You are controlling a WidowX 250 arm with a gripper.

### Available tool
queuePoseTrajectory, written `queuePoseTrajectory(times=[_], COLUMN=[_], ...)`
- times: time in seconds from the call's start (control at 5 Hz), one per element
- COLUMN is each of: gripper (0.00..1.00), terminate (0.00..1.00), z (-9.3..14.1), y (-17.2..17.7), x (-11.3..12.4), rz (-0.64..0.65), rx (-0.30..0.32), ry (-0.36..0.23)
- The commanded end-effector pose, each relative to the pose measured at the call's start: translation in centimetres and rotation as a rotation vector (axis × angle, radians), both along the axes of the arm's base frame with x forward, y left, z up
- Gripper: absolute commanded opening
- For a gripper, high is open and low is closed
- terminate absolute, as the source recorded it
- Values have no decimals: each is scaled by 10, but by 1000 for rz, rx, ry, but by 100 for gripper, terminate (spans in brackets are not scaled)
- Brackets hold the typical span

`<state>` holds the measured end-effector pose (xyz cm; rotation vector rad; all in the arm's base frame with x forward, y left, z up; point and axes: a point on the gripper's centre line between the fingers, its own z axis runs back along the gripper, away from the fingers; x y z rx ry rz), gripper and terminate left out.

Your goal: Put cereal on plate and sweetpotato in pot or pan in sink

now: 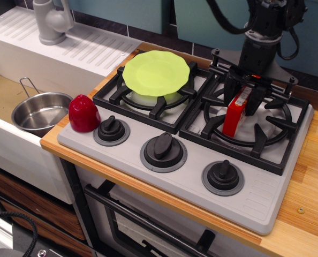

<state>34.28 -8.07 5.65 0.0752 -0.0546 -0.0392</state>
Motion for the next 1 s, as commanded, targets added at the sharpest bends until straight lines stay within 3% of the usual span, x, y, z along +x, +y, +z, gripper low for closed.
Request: queuePoseTrajectory(times=[0.0, 0.4, 0.8], gripper=[0, 0, 0], terminate=[0, 0, 0], z=[58, 84, 87], y=[-2, 19, 55], x=[-1, 4, 22], rz=[-2, -73, -132], rx=[7, 27, 35], ry=[-38, -34, -55])
